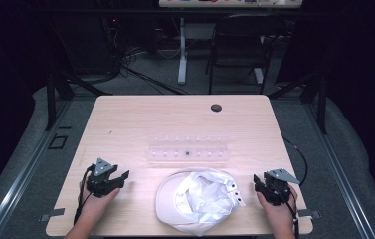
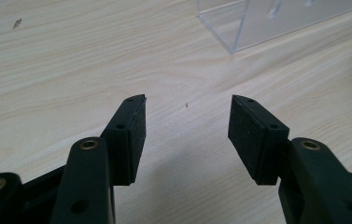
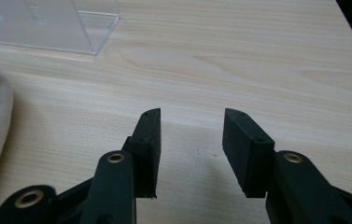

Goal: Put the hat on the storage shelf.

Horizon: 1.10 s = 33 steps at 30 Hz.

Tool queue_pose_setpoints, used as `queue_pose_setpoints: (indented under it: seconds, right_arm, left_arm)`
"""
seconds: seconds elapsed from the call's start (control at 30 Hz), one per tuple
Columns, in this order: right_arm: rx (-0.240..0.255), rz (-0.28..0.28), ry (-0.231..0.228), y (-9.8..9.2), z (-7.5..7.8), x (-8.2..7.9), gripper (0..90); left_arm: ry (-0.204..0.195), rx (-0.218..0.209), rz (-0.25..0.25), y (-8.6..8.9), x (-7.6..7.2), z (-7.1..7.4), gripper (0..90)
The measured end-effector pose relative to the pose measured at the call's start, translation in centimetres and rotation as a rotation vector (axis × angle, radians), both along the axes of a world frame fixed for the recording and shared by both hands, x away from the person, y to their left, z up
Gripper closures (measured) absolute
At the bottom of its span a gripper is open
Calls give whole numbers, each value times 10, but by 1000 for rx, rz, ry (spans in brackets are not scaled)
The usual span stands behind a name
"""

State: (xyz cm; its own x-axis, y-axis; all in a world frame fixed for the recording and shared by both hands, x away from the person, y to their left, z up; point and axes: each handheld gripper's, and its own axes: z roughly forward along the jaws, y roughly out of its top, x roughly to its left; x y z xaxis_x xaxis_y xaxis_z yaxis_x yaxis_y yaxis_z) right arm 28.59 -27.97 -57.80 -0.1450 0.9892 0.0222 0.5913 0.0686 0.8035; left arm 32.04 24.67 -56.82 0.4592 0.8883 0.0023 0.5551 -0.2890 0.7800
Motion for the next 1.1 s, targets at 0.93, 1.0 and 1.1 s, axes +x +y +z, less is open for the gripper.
queue_pose_setpoints:
  seconds: [0.93,1.0,1.1]
  right_arm:
    - [63,89,150,16,31,-3,556]
    - [82,102,169,16,36,-2,562]
    - [102,125,203,14,43,0,569]
  left_arm:
    - [18,-9,-33,-9,-8,3,477]
    - [19,-7,-34,-9,-7,3,478]
    - [23,-11,-30,-8,-7,3,478]
